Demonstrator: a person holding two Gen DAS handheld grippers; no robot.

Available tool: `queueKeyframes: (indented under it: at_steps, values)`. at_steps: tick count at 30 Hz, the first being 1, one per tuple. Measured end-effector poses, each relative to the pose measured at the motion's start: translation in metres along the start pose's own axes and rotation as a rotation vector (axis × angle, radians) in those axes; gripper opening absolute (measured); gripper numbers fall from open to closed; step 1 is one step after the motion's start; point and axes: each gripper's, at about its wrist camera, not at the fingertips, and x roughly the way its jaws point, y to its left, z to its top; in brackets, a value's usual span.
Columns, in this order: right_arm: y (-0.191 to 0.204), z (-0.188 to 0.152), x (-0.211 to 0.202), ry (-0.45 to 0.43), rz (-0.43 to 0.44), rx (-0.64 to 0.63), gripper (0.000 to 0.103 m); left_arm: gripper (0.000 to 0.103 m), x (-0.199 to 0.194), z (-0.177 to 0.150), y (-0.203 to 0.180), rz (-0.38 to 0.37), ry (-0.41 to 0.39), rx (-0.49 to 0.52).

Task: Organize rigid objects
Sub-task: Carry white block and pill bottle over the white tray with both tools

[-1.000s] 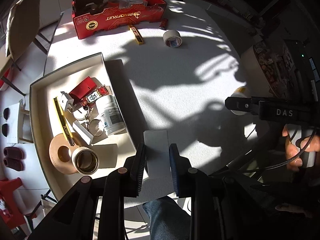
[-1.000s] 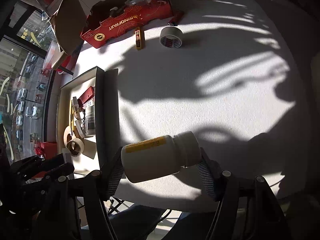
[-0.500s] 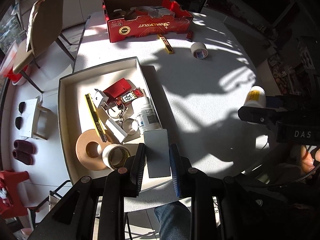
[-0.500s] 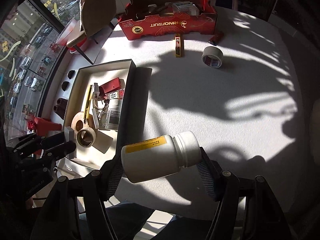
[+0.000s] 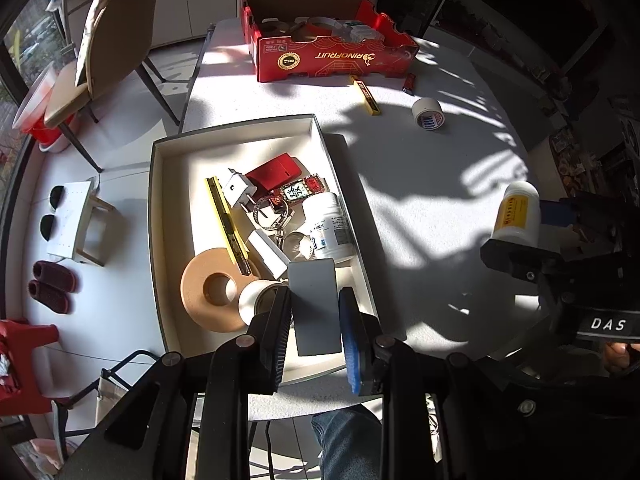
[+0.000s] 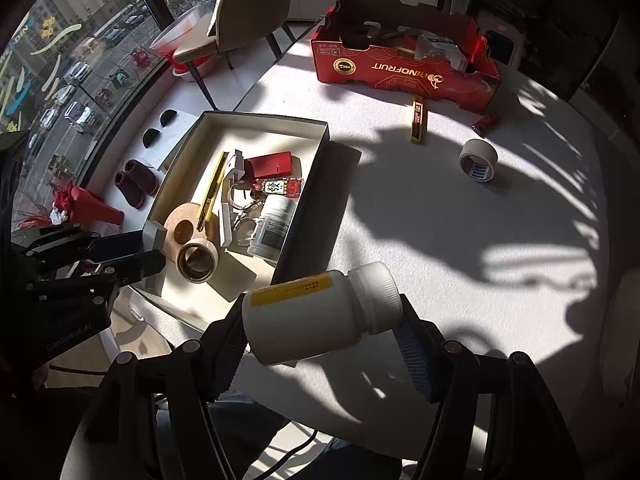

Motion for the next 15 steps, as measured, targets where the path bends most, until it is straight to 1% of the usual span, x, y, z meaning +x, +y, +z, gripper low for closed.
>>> queueKeyframes:
  at_steps: [5, 15]
  values:
    - [0.0016, 0.0015, -0.0018, 0.000, -0.008, -0.014, 0.070, 0.026, -0.0009, 0.0005, 0.0036, -0.003, -0.007, -0.018]
    - [0.0025, 0.0032, -0.0035, -0.007, -0.007, -0.026, 0.070, 0.026, -0.0023, 0.0026, 0.0040, 0.003, -0.011, -0.023]
